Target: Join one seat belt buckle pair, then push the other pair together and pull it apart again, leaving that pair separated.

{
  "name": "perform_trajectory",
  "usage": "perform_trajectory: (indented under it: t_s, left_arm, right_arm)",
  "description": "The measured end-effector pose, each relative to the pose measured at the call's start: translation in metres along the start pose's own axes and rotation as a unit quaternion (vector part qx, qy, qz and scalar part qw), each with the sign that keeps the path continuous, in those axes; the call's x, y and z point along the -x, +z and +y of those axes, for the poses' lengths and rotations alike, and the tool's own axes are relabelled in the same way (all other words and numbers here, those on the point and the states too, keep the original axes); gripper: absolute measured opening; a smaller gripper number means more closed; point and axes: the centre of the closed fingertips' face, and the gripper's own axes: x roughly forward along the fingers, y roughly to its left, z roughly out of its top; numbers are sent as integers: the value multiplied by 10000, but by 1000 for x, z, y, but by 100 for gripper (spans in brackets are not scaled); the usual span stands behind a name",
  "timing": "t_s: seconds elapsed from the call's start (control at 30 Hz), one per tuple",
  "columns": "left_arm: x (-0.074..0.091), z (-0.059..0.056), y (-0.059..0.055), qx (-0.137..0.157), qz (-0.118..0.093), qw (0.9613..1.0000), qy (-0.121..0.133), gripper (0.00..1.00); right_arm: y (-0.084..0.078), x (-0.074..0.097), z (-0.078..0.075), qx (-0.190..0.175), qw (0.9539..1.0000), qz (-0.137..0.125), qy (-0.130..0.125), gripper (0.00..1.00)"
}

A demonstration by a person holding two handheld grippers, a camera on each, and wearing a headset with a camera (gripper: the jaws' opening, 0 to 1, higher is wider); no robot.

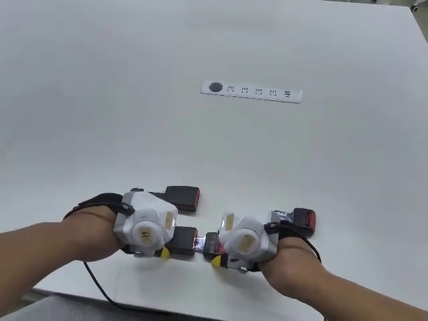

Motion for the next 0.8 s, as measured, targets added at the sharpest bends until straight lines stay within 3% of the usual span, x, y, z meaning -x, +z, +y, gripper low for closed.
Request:
perform_trajectory:
  t_s: [0.27,0.37,0.43,0.53,0.67,0.8]
  left_arm:
    - [-1,0,1,6,52,10000,-28,31]
    - [-1,-1,1,-13,43,10000,-69,31]
    - [-1,-1,1,-28,41,10000,-87,31]
    - [-1,-1,1,-17,21,10000,-80,31]
    - [0,-4,0,56,53,9999,-75,30]
    - [1,-1,-1,77,-78,9999,-41,30]
  right_arm:
    - [1,0,-1,-50,10000,-7,41,32]
    - [9,-5,1,-27,10000,-21,33,32]
    - [8,-7,0,13,9999,112,18,32]
    - [8,-6,0,-16,10000,17,33,32]
    - [9,-8,-1,-36,9999,131,-81,32]
    - [9,-10,-2,-26,10000,76,-35,32]
